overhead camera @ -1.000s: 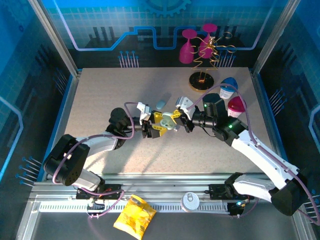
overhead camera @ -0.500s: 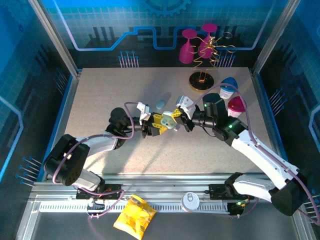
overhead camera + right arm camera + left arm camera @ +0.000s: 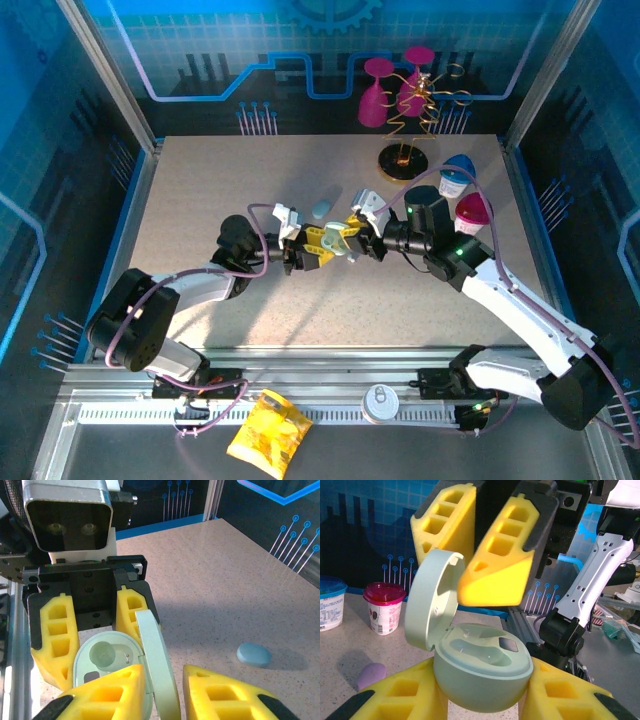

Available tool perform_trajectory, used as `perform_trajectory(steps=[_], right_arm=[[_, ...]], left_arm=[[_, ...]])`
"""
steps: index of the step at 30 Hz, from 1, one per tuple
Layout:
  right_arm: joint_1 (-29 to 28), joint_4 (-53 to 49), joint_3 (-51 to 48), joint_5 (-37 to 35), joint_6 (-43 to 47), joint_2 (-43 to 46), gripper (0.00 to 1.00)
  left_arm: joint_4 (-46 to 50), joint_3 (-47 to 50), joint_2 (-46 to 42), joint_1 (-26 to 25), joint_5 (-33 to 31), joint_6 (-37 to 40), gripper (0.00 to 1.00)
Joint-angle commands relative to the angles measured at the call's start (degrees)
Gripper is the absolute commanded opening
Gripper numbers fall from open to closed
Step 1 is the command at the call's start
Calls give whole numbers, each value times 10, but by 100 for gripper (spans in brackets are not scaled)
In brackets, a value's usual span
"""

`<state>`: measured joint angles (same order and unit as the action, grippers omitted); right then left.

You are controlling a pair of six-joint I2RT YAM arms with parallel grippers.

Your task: Insert wireless bluetooth earbuds into charging case

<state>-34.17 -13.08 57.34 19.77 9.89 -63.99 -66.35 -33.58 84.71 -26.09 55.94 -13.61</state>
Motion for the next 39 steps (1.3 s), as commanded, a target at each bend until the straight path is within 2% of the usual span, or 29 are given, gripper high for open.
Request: perform_trajectory(steps=[1,6,8,10,13,20,27,29,35,39], right_arm=[[-3,17,8,14,-13,-1,32],[-2,16,7,23,-15,-2,25],[-1,14,7,22,-15,-2,25],[0,14,6,19,-17,-1,30],[2,17,4,13,-24,3,47],[9,27,-2,14,-44,23,68],[45,70,-22,34,-127,86,74],[64,81,-31,17,-169,105,79],[144,41,-57,-69,-319,100,76],[155,-23,-52,-115,-351,41,73]], left_arm=[[-30,3,-3,2,-7,-4,30],[-33,3,-2,2,-6,-6,30],[-34,3,-1,2,-8,-6,30],[-37,4,0,2,-13,-6,31],[-49,7,6,2,-22,-7,31],[-100,15,26,9,-36,-23,32],[-139,31,30,28,-59,-30,33],[-139,36,27,32,-64,-27,33],[-139,44,17,39,-75,-20,32],[-139,50,9,42,-76,-16,32]])
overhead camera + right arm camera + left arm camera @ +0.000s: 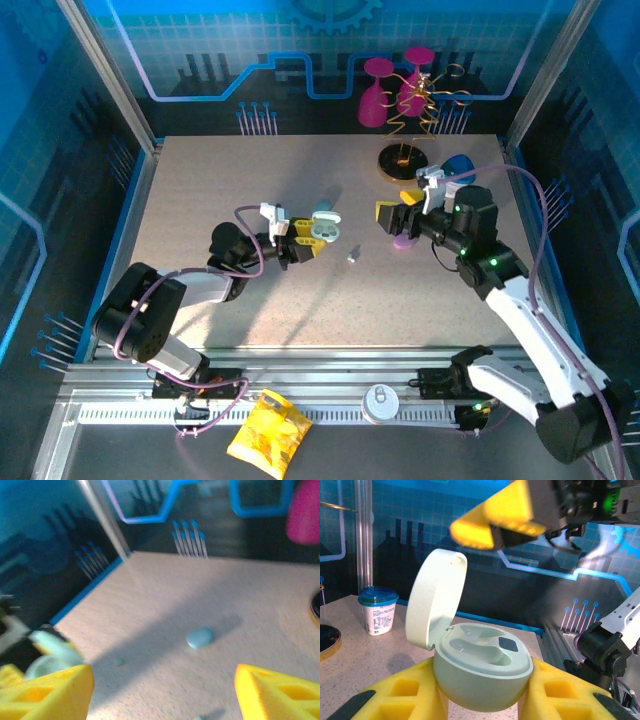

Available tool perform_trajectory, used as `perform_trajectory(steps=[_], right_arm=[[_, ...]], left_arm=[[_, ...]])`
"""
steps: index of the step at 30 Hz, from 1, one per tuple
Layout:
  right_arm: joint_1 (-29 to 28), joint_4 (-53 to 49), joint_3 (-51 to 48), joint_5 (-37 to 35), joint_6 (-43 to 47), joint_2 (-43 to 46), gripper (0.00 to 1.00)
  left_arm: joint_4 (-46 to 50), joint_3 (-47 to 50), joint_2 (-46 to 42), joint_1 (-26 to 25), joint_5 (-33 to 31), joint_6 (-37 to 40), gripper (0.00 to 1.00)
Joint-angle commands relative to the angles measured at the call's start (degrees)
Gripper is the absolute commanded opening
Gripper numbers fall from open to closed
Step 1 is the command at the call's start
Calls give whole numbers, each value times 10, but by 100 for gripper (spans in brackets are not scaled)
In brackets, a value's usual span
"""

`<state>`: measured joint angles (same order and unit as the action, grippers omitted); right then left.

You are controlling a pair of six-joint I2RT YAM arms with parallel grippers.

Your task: Insert wireless bluetooth earbuds into charging case

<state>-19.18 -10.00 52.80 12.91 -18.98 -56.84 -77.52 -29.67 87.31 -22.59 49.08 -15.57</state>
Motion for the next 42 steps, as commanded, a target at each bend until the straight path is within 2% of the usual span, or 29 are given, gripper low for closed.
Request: perform_trajectory(steps=[1,6,13,18,21,24,42], right_arm=[[3,-66,-4,-54,-65,-52,73],[-21,-120,27,-83,-71,-164,69],[-89,-210,116,-169,-73,-320,67],[-119,-235,168,-193,-74,-399,53],[-127,-238,187,-188,-78,-432,44],[-133,-245,206,-185,-82,-459,41],[-157,-270,267,-176,-90,-561,32]], left_arm=[[-27,12,-20,8,-8,4,32],[-27,20,-33,14,-9,5,33],[-27,30,-48,18,-9,5,32],[-27,39,-63,22,-7,5,33],[-27,44,-68,25,-6,5,33],[-27,47,-71,26,-6,4,33],[-27,49,-67,27,-6,5,33]])
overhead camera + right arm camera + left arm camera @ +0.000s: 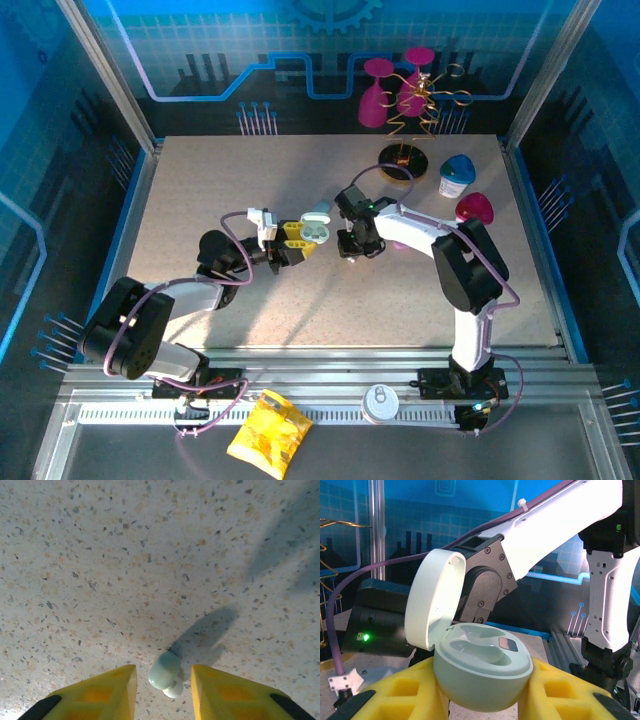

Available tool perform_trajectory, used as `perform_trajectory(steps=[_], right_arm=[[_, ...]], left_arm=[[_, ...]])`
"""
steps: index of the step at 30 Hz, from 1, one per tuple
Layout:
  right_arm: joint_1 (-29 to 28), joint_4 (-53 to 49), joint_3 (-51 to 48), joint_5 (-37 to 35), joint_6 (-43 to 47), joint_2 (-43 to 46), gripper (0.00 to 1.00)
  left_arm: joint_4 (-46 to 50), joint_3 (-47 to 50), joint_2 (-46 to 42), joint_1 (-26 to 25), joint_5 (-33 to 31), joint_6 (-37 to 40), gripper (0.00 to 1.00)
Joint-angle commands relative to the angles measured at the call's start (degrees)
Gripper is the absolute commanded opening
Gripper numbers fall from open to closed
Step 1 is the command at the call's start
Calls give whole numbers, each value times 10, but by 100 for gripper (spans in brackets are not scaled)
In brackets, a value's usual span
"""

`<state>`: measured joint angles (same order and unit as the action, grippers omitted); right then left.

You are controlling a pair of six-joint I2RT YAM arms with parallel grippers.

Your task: Insert wireless bluetooth earbuds into charging case

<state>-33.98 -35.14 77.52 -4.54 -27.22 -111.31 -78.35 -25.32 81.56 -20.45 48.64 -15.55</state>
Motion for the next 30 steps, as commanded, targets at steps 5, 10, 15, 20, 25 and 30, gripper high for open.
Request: perform_trajectory(steps=[5,10,15,20,25,30], right_arm=[[-10,-23,25,-1,-6,-28,29],[-10,-27,25,1,-4,-38,28],[-10,-27,27,1,-3,-44,22],[-10,-28,24,-2,-2,-40,17],[-3,-2,-1,27,3,-10,17],[27,57,-56,129,-4,47,17]], left_arm=[[-19,8,-11,6,-2,7,33],[-19,8,-11,6,-3,7,33],[-19,7,-10,6,-3,7,33],[-19,7,-8,6,-3,7,33],[-19,7,-8,6,-4,7,33],[-19,7,-9,6,-5,7,33]])
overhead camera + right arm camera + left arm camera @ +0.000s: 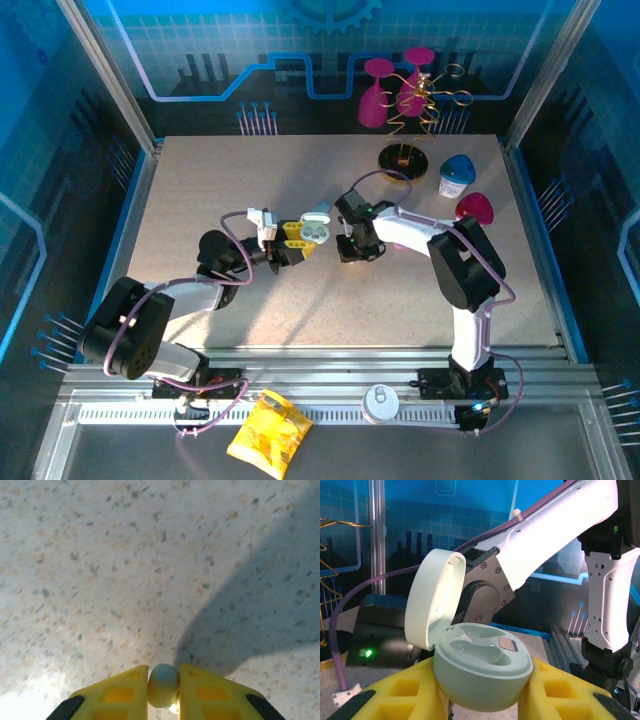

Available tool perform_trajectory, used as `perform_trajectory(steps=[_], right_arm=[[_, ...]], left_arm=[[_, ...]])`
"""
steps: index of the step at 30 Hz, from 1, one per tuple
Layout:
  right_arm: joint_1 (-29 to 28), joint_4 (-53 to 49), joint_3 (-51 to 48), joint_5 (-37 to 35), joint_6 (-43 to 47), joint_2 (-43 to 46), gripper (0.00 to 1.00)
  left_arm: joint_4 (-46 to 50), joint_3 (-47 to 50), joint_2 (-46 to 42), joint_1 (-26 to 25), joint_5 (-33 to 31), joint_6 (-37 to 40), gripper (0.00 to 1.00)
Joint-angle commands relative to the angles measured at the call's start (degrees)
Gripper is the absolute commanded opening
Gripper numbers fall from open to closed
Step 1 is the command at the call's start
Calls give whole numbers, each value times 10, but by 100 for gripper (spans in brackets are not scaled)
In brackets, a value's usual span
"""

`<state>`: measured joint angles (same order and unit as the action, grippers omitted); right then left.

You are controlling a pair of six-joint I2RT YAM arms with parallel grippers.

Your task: Insert wireless bluetooth earbuds into charging case

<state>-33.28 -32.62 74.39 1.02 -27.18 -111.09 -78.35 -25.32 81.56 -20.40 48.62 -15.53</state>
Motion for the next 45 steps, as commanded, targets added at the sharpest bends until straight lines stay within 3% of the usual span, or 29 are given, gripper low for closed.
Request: perform_trajectory(steps=[1,7,22,38,45], right_arm=[[29,49,-38,100,-10,57,17],[97,186,-136,294,-85,124,16],[159,378,-231,544,-236,194,16],[170,851,-327,656,-558,122,15],[167,874,-330,660,-572,113,15]], left_arm=[[-19,7,-9,5,-5,6,33],[-19,6,-11,5,-5,5,33],[-16,0,-13,6,-5,3,32],[-12,-6,-11,6,-5,7,32],[-8,-7,-11,6,-4,8,32]])
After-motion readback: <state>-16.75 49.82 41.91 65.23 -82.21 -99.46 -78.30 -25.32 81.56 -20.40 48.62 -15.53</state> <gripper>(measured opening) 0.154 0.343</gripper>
